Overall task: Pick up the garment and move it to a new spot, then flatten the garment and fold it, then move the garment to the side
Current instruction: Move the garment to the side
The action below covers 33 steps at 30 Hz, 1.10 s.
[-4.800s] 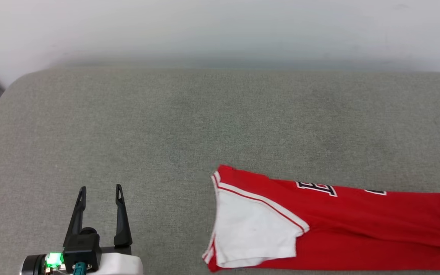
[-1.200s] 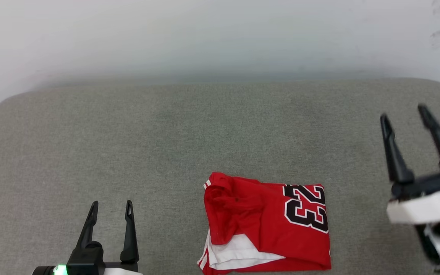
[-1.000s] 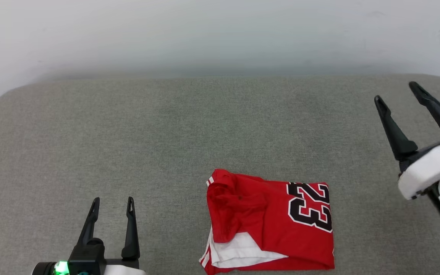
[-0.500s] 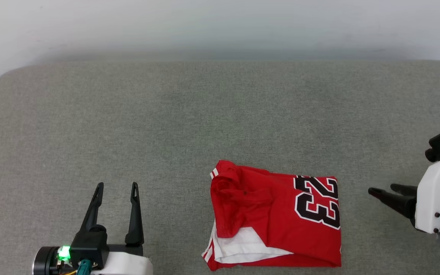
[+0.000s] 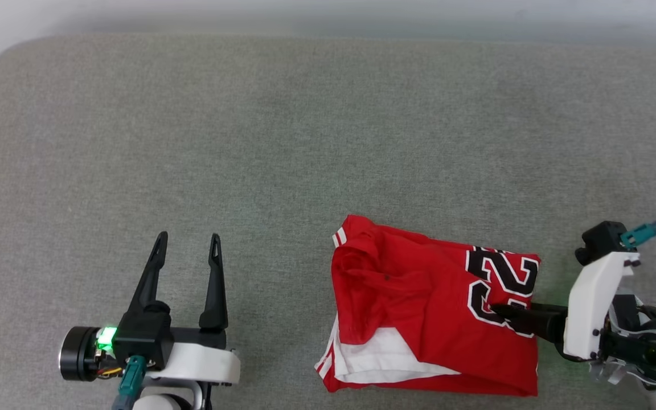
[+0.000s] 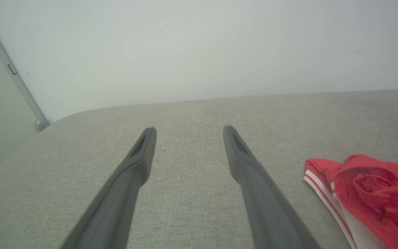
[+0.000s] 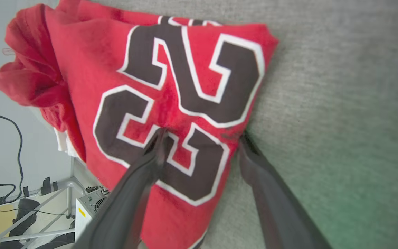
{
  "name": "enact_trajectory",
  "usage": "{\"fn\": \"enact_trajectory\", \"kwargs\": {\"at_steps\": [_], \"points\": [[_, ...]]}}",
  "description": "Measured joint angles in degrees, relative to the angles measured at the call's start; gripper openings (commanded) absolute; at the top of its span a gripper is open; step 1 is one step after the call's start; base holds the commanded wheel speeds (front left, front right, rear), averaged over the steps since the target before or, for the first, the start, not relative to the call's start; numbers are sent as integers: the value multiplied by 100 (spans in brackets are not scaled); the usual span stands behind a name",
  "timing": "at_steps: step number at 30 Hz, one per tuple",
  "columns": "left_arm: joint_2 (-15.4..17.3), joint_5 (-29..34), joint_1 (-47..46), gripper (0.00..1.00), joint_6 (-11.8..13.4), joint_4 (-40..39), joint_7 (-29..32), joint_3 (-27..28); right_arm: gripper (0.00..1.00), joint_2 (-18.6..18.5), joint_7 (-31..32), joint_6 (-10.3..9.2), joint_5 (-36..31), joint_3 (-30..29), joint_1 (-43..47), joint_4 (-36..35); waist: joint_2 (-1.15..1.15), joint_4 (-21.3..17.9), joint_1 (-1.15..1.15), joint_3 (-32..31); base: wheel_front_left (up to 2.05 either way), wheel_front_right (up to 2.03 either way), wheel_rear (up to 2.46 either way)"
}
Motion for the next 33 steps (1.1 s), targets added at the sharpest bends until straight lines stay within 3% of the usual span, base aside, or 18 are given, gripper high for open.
{"fn": "enact_trajectory", "kwargs": {"at_steps": [9,11,22,33], "points": [[-15,-1,-203,100,-11,45,0,-37,100,-62,-163,2,166,623,-291,281,0,188,-1,282,0,0,0],[-19,-4,-214,100,-8,55,0,-38,0,-112,-287,2,209,740,-305,286,0,208,-1,301,0,0,0],[-38,-35,-59,100,53,144,1,-2,0,-489,-1100,-3,302,1600,-459,24,0,129,1,-79,0,0,0],[-42,-57,313,100,119,70,0,193,0,-1894,-1291,-3,-51,2140,-1049,-1255,0,-561,1,-536,0,0,0]]}}
